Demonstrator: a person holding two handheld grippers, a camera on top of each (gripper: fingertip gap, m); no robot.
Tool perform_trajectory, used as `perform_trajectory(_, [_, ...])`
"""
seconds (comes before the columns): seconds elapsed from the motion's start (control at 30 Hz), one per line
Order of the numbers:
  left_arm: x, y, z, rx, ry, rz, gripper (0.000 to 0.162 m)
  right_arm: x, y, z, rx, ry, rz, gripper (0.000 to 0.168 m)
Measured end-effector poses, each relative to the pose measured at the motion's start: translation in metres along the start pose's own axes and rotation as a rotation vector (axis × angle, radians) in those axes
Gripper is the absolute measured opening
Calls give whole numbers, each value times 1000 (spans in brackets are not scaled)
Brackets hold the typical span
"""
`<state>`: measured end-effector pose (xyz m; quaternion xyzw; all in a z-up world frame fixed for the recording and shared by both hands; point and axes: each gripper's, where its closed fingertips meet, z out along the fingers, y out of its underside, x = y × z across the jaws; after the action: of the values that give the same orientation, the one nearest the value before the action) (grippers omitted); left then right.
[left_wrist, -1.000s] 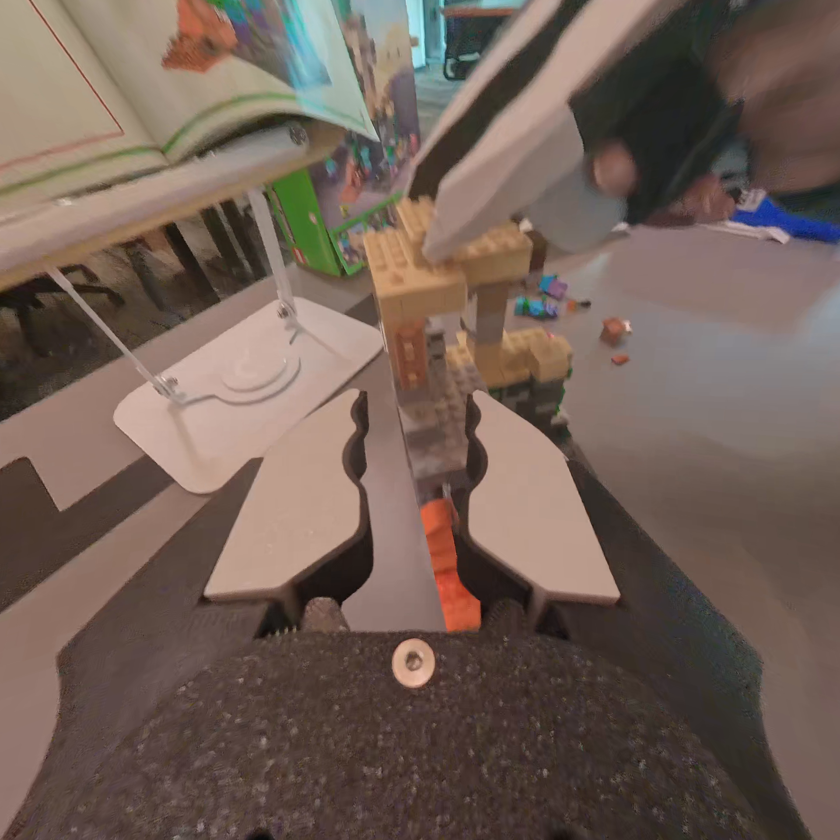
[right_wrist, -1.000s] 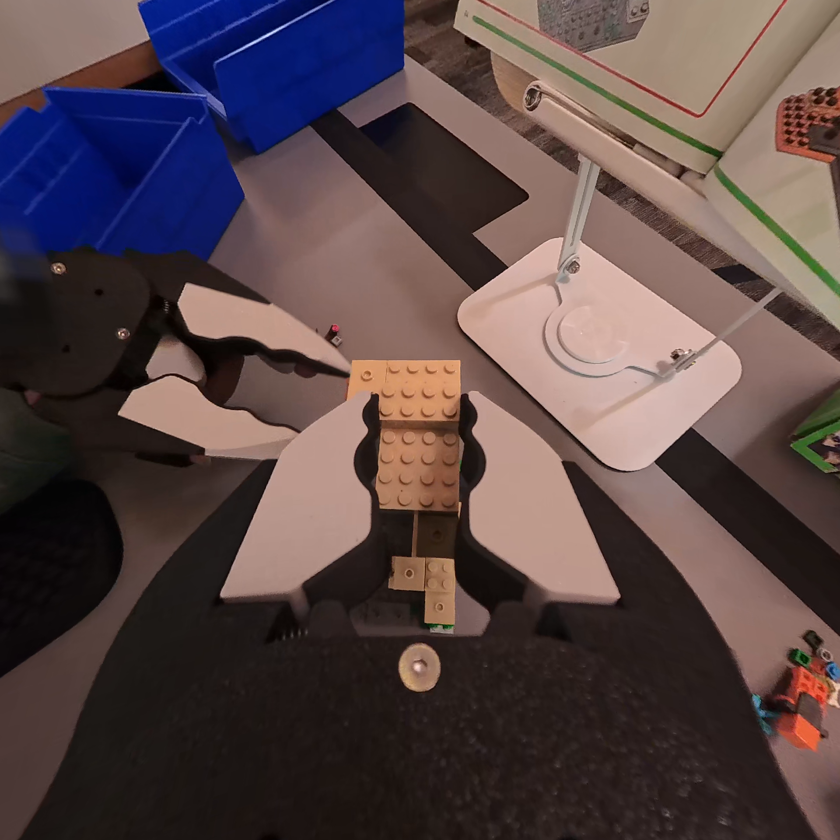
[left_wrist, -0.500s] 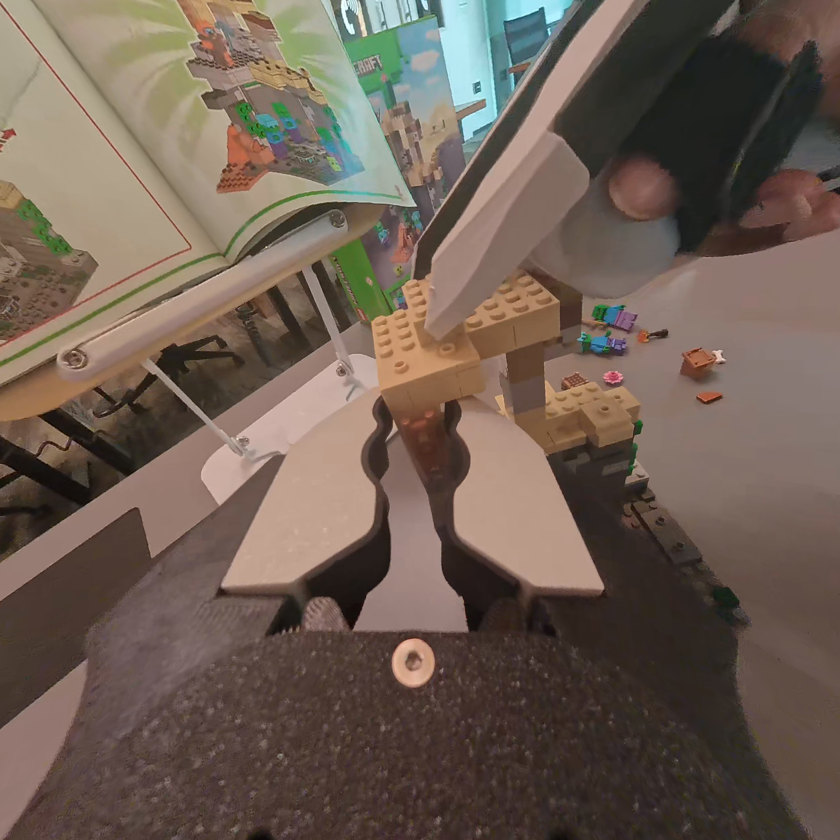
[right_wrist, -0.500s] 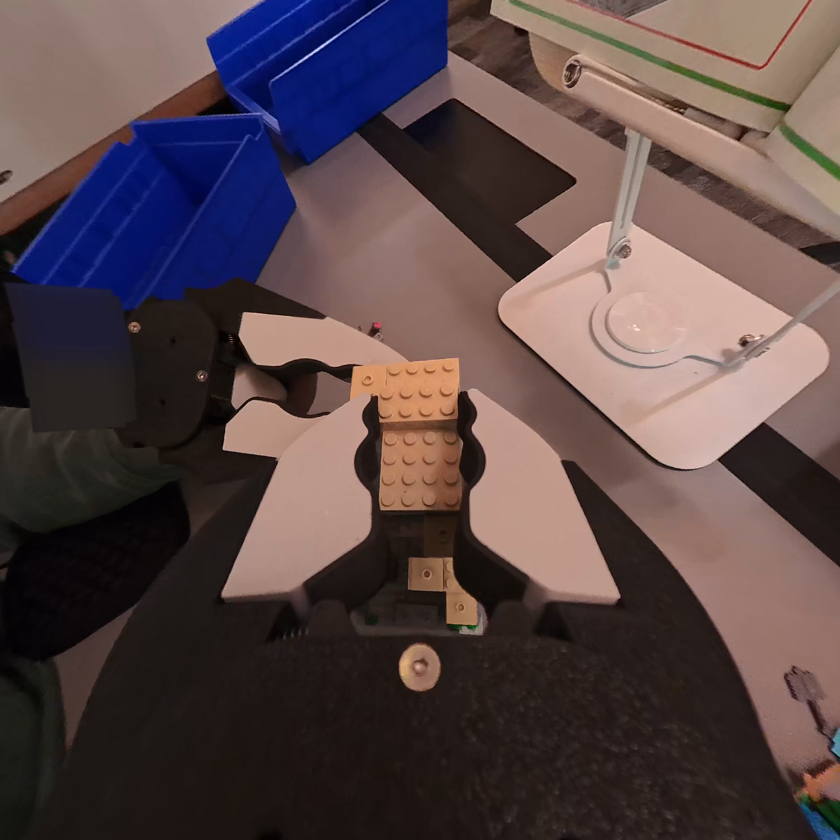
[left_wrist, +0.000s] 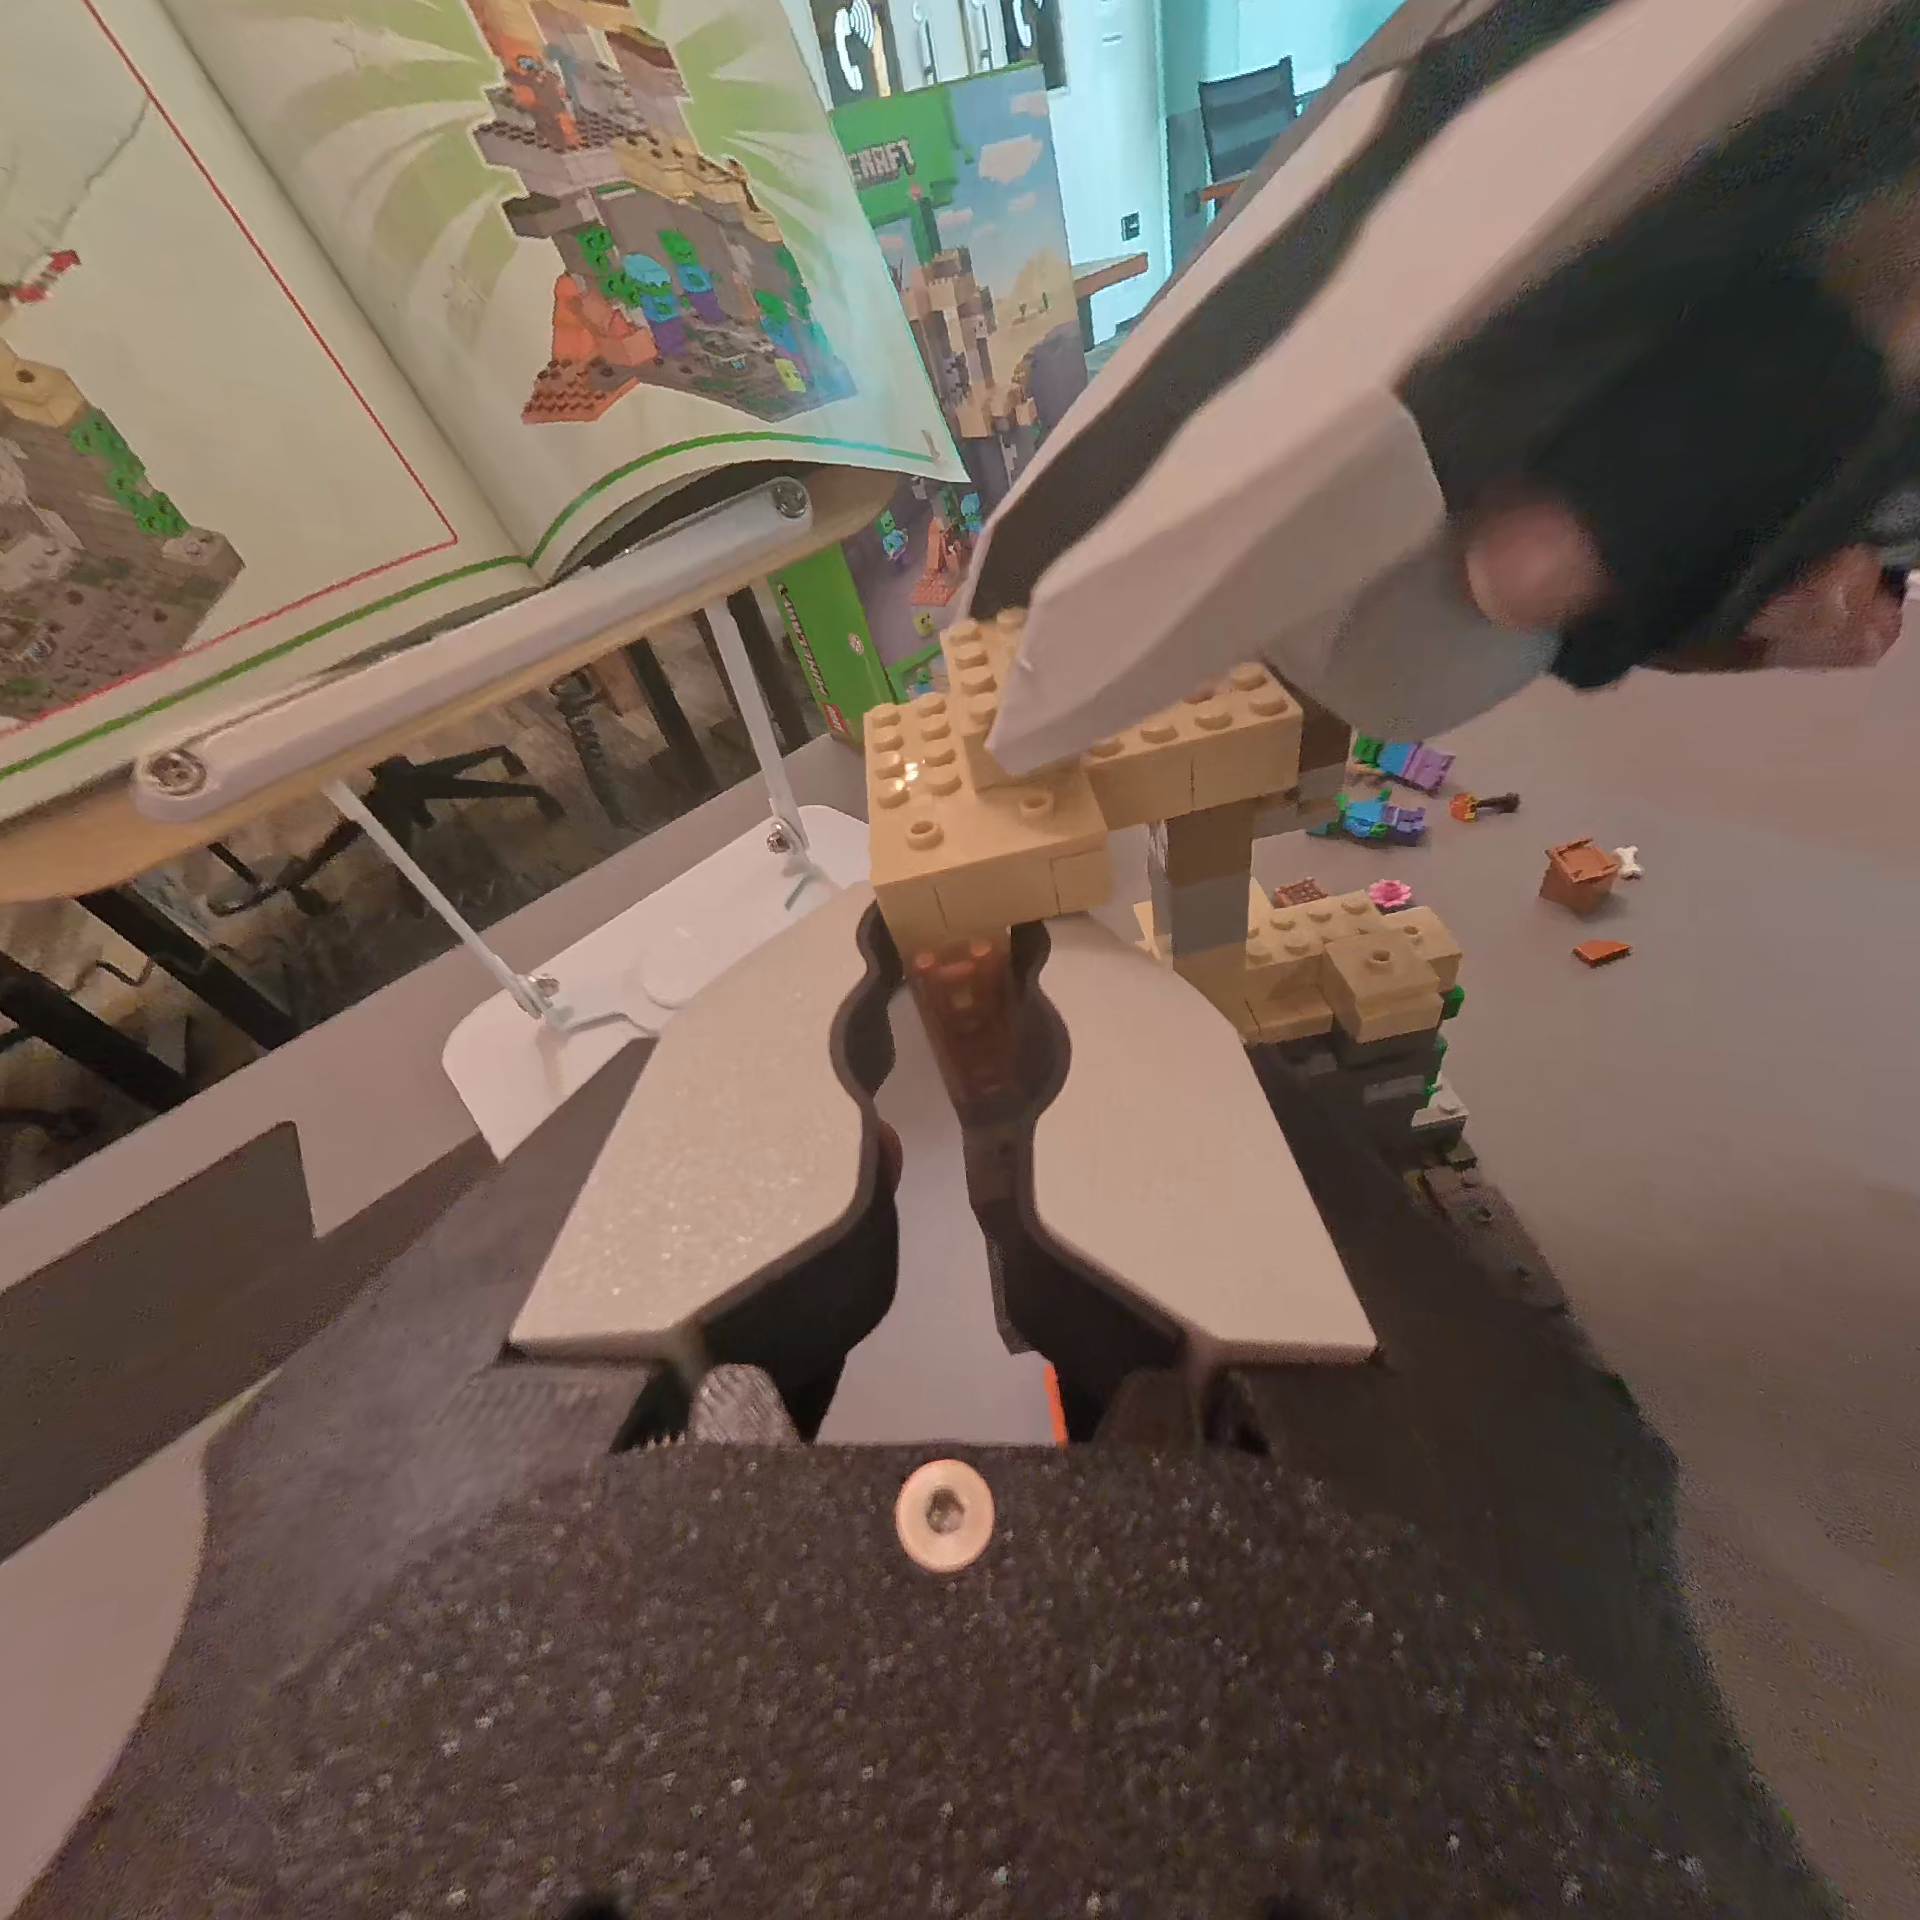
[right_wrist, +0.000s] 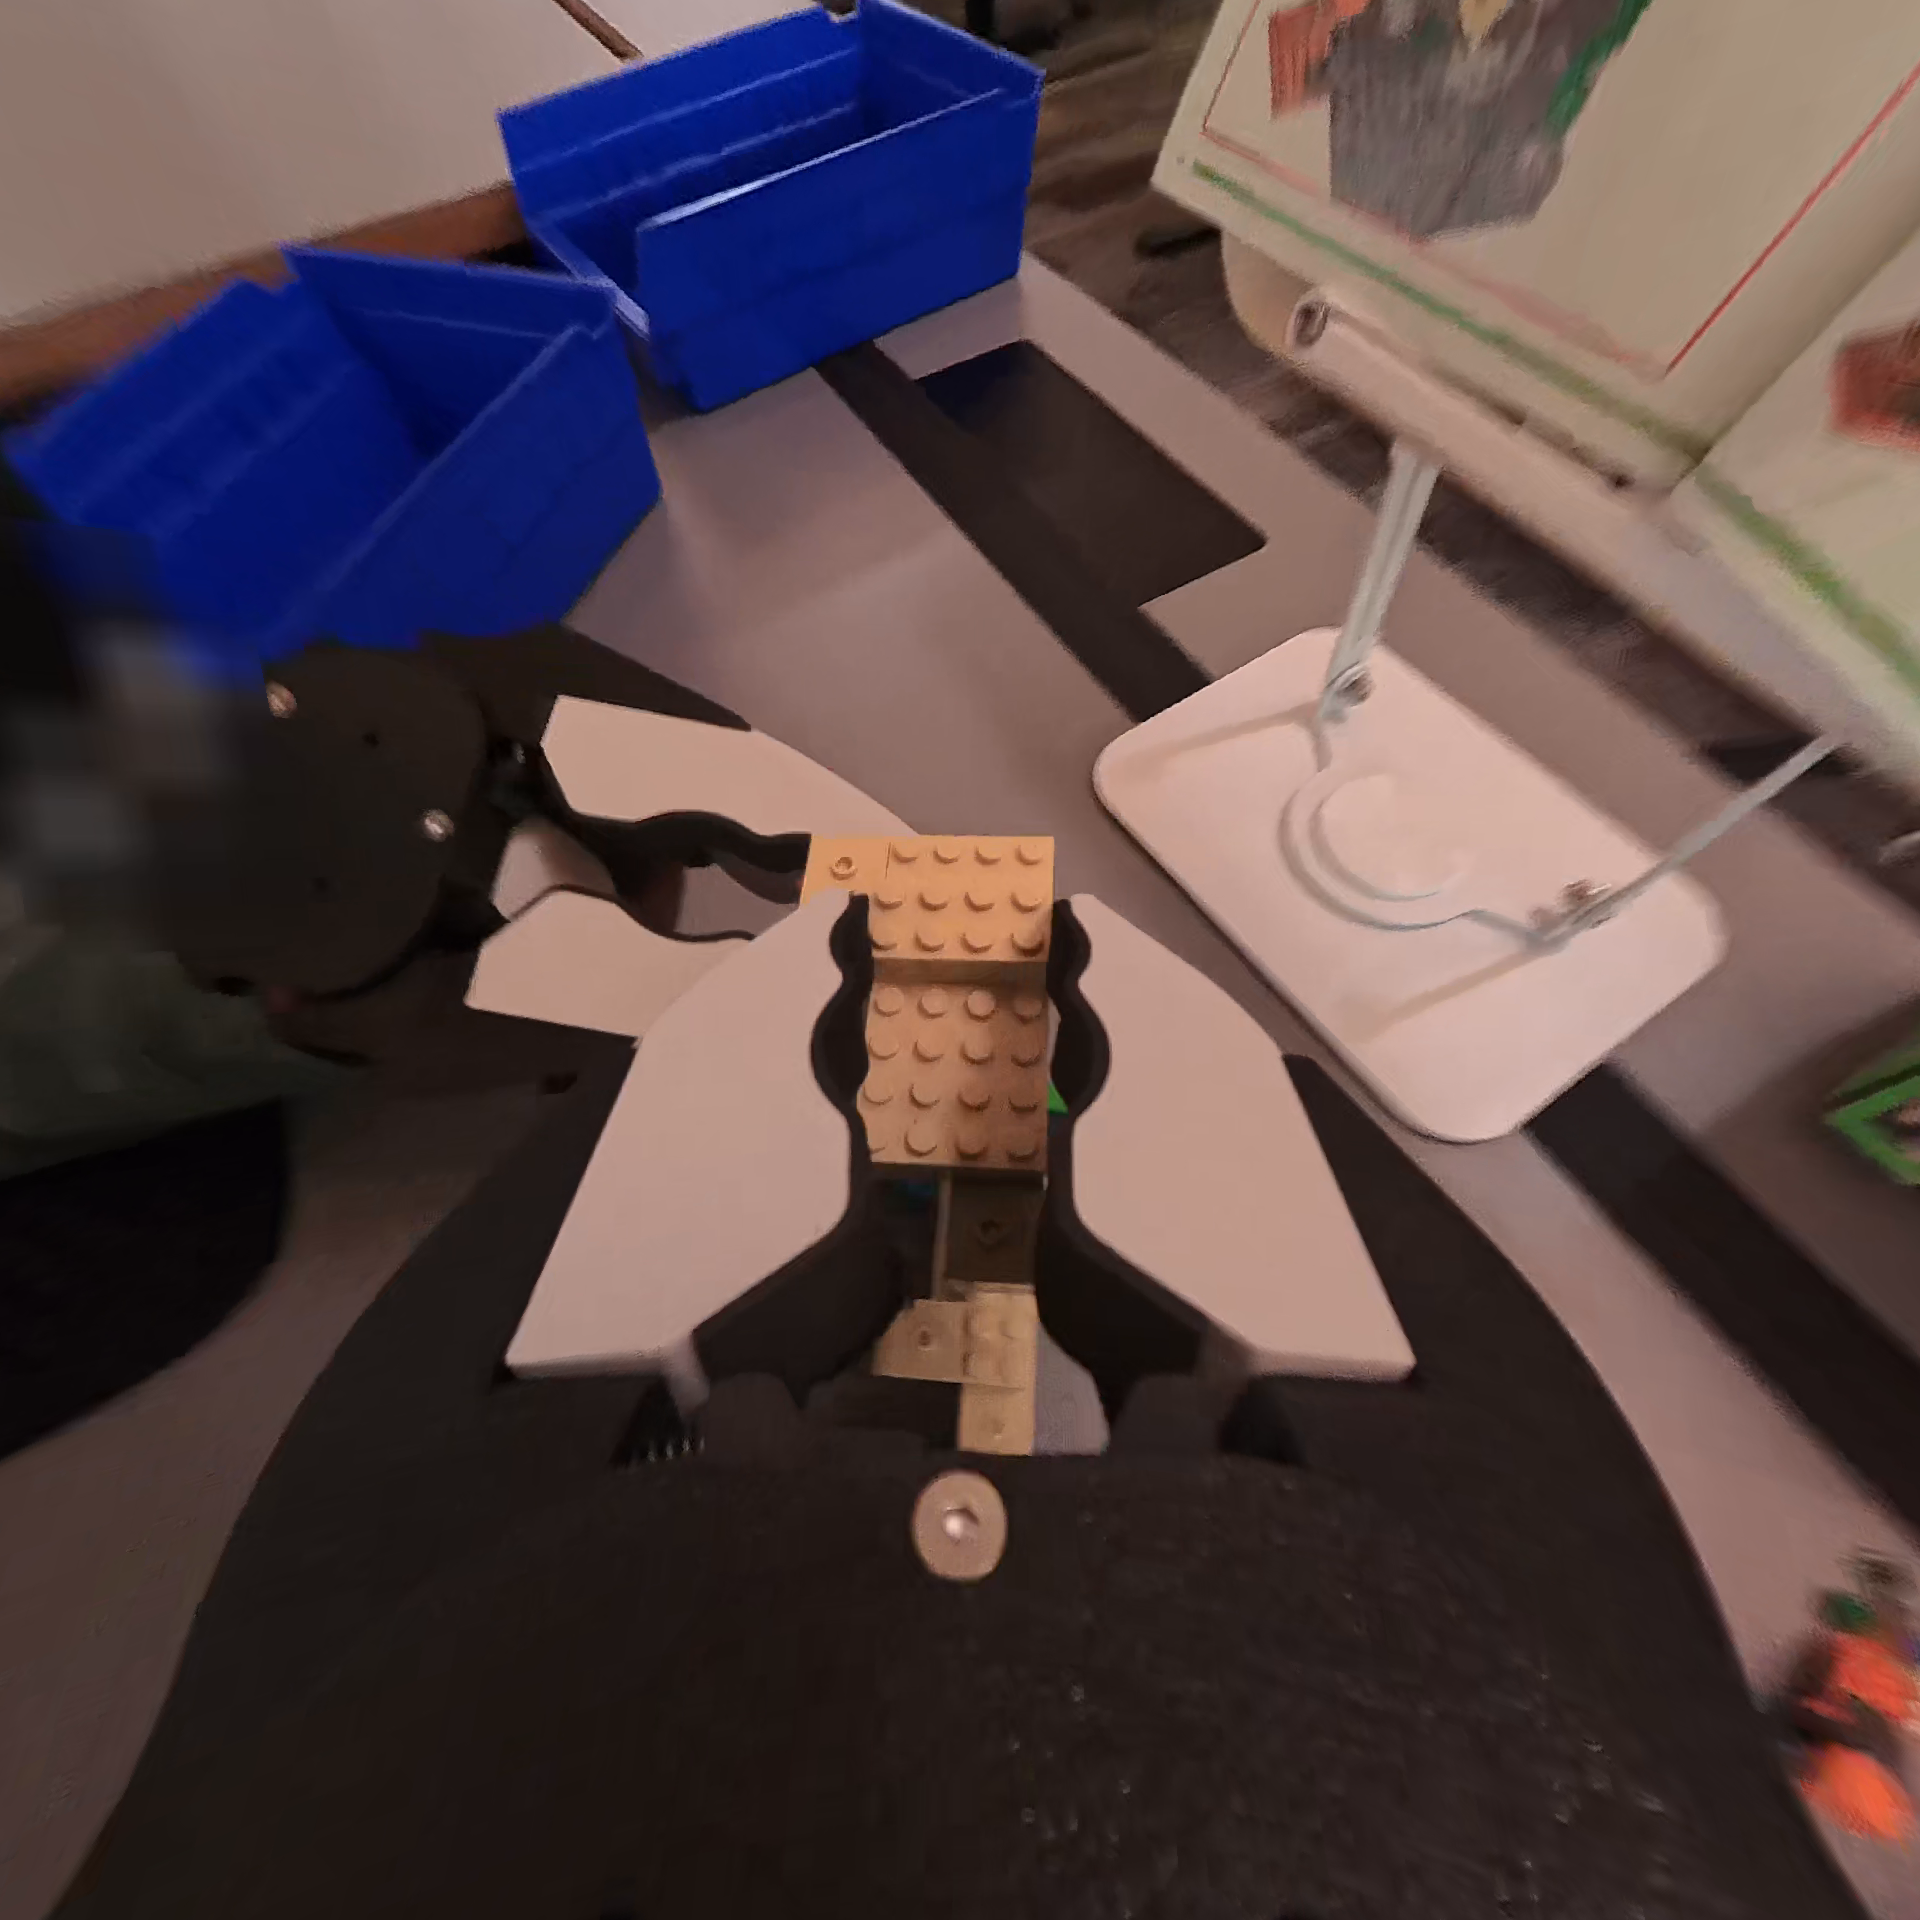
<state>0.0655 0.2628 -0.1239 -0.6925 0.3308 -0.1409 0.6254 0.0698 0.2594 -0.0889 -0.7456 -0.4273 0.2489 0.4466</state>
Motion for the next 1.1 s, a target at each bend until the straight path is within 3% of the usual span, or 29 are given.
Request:
perform_trajectory(0.13, [4,1,2,-29,19,-26,20,-8,-37,-15,91,151,-262,33])
perform_trajectory(0.4, [4,0,-2,-24,25,6,22,1,-57,-54,224,46,-45,33])
perform_trajectory(0.6, [6,0,-18,-32,76,27,39,8,-16,-95,243,66,52,34])
perform_trajectory(0.8, [16,9,-52,-19,50,145,36,-2,44,-120,247,72,153,34])
perform_trajectory(0.93, [55,6,-73,29,121,179,33,-35,67,-116,315,-33,271,34])
perform_trajectory(1.1, [109,-13,-93,130,184,294,32,-95,69,-101,408,-243,398,34])
